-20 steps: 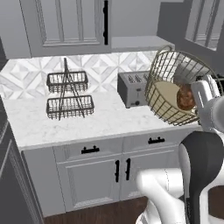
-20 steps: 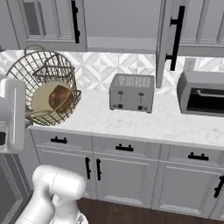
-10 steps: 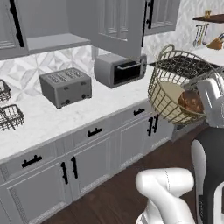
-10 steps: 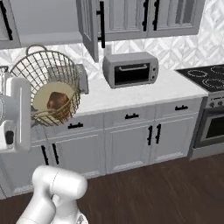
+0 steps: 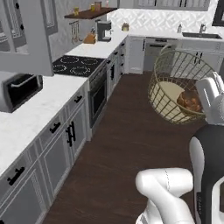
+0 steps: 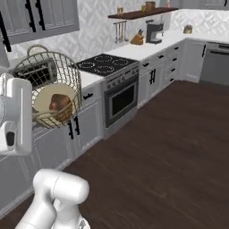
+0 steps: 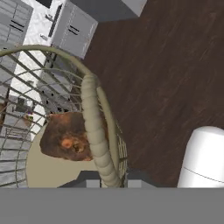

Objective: Open the cabinet, pick up the bread from the cabinet and place it in the basket. Then move the basket to the dining counter.

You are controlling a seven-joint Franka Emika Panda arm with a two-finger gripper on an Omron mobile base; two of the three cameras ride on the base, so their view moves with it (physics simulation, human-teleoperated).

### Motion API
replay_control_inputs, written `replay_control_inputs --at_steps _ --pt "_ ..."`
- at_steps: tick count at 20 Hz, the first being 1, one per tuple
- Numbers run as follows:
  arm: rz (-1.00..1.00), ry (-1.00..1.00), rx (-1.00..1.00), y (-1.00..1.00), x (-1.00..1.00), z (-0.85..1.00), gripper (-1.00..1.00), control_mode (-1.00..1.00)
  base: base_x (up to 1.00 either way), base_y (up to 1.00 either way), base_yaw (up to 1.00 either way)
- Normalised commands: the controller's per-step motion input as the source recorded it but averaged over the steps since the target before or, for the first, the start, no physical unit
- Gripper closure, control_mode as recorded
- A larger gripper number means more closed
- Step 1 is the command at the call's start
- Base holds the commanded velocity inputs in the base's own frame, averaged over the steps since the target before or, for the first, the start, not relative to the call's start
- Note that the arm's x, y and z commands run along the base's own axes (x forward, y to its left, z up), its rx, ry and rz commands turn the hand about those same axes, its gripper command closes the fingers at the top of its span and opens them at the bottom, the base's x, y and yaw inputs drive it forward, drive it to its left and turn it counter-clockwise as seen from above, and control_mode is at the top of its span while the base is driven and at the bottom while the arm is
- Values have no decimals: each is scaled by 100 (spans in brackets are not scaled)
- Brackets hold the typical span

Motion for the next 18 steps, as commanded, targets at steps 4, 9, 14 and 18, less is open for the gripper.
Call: replay_control_inputs --at_steps 4,9,14,18 --pt "0 0 0 0 0 0 100 100 0 -25 -93" --pt "0 0 0 0 0 0 100 100 1 -31 -90" --pt "0 0 0 0 0 0 100 100 76 -73 -41" --pt "0 0 0 0 0 0 100 100 100 -100 23"
